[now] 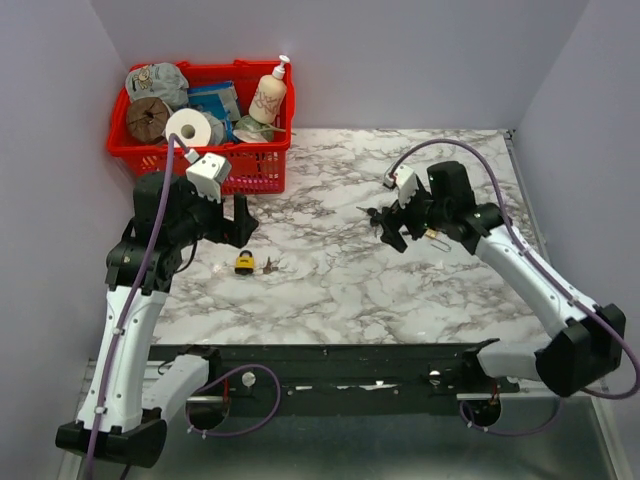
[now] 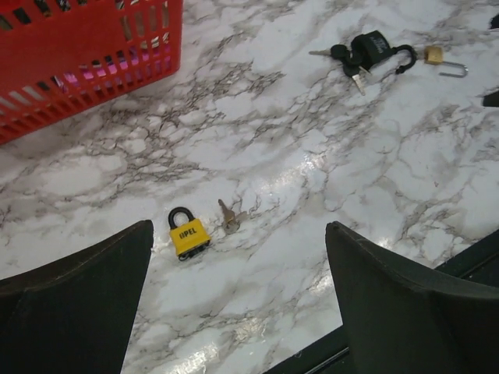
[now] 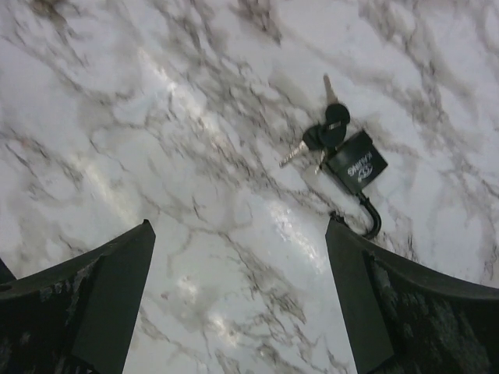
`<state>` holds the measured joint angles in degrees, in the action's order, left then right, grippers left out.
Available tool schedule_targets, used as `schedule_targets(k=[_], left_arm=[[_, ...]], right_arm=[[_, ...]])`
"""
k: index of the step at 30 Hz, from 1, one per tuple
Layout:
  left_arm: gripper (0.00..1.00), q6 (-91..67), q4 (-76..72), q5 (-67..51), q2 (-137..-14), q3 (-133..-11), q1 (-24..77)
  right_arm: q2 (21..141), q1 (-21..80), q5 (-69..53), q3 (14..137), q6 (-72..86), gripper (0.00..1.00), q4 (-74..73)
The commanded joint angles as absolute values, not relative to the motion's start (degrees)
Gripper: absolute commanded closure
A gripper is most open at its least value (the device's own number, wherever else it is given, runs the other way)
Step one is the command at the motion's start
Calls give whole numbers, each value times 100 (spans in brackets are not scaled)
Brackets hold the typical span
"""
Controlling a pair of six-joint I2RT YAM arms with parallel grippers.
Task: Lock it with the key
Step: Pick up the lock from the center of the board.
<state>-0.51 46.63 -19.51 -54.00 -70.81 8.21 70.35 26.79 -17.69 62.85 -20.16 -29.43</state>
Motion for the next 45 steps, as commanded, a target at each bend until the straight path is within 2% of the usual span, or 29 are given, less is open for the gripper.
schedule_targets(k=[1,10,17,24,32,38,45], left_arm=[[1,98,4132,-3031,-5195,-6865,791],[1,316,3911,-4726,-5273,-6644,800],[1,361,3946,-4922,-5475,-6785,800],[1,238,3876,-5054,-5449,-6618,800],[1,27,3630,-5080,-5519,-6443,800],[1,26,3551,-5168,-5555,-6442,800],[1,26,3524,-5133,-5546,-6381,800]], right_arm=[[7961,2110,-2521,6785,-3258,0,-4130],[9525,1750,-2513,7268,-5245,0,-4201],[11019,1468,-2180,8471,-6353,0,-4060],[11934,1424,-2311,9544,-6750,0,-4428],[12462,1424,-2399,10133,-6907,4,-4825],[12656,1424,-2426,10476,-7146,0,-5387],[12787,1494,-2197,10669,-6873,2,-5509]])
